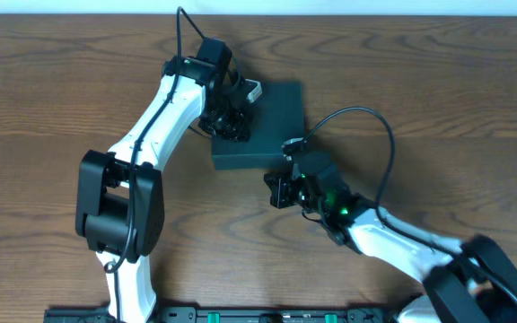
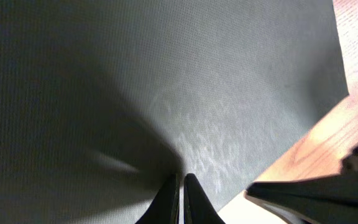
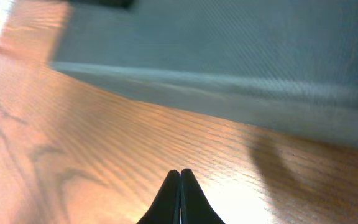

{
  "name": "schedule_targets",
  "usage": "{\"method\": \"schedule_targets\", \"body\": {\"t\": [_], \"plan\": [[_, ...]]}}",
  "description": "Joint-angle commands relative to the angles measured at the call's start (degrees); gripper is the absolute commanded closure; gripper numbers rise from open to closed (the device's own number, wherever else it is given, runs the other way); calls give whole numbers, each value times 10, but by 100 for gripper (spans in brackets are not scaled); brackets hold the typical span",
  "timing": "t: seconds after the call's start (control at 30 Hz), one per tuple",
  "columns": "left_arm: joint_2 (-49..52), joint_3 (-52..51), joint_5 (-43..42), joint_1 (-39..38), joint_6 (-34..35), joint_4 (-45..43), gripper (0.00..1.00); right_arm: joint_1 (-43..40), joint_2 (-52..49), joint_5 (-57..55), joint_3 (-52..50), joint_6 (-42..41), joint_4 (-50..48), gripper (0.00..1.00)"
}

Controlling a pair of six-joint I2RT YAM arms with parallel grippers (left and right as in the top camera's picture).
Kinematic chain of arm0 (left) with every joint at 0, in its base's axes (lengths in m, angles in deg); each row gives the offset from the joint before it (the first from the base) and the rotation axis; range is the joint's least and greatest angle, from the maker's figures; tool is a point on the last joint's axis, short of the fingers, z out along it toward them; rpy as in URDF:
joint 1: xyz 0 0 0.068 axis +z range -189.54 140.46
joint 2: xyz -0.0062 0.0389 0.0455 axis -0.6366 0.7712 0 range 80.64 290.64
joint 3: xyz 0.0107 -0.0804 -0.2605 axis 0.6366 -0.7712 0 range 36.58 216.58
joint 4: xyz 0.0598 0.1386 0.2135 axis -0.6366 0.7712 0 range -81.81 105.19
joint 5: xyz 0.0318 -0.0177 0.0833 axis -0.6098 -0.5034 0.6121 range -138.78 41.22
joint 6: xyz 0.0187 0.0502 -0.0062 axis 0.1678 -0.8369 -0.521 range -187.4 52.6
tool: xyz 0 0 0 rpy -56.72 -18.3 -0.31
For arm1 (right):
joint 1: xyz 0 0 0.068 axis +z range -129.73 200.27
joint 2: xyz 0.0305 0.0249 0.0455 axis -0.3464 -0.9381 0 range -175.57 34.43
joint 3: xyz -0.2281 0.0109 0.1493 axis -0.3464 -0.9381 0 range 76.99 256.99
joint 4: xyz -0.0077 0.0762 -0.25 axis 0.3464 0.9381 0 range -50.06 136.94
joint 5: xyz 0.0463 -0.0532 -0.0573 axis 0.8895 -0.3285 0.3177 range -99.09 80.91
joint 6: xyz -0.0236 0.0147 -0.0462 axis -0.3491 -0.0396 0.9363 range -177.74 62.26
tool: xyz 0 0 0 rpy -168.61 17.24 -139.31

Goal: Pack container

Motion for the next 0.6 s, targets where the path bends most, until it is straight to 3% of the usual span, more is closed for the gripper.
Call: {"method": "schedule_targets", "body": {"t": [0.0, 0.3, 0.57], "plan": [[-51, -2, 5, 4, -7, 10, 94, 4, 67, 6, 0, 30, 19, 98], [-214, -3, 3, 4, -21, 86, 94, -5, 300, -65, 0, 88, 241, 98], [-346, -3, -12, 4, -21, 117, 94, -5, 478, -73, 0, 88, 344, 98]]}}
